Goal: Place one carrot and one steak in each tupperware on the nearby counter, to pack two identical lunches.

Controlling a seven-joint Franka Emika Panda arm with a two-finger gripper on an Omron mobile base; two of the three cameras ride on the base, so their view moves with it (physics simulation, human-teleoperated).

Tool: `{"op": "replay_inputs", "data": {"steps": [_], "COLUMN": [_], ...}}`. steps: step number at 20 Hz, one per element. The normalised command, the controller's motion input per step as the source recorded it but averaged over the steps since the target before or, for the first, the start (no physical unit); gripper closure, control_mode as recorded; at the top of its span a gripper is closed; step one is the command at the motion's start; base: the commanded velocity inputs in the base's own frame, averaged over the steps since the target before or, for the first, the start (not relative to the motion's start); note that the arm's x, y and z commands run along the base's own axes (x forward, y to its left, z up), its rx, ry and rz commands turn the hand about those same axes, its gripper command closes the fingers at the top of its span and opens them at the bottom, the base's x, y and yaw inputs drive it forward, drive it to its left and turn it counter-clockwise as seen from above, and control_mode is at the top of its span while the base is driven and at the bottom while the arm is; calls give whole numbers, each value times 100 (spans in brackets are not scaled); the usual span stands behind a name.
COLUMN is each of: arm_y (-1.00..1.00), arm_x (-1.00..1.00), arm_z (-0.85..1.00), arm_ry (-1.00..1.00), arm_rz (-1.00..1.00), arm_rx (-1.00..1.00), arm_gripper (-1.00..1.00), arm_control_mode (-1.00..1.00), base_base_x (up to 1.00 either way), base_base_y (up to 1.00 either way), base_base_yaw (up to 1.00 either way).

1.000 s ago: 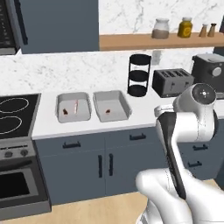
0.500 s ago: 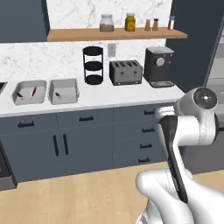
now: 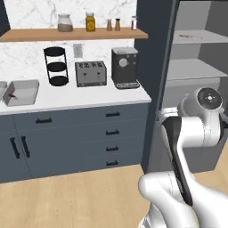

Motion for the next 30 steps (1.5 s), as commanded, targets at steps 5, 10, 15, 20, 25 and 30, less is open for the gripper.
{"op": "replay_inputs", "data": {"steps": [5,10,15,20,25,30], "arm_y": [0,0,0,0,0,0], "arm_x": [0,0,0,0,0,0], "arm_z": [0,0,0,0,0,0], "arm_ry": [0,0,0,0,0,0], "arm_rz": [0,0,0,0,0,0], "arm_rx": [0,0,0,0,0,0], "arm_gripper": [-100,-100,-100,-100,-100,-100], "arm_control_mode": [100,100,100,100,100,100], "base_base_x": [0,38,55,64,29,49], "base_base_y": [-96,-91,-22,-46,-34,-67], "base_base_yaw": [1,-3,1,6,3,0]}}
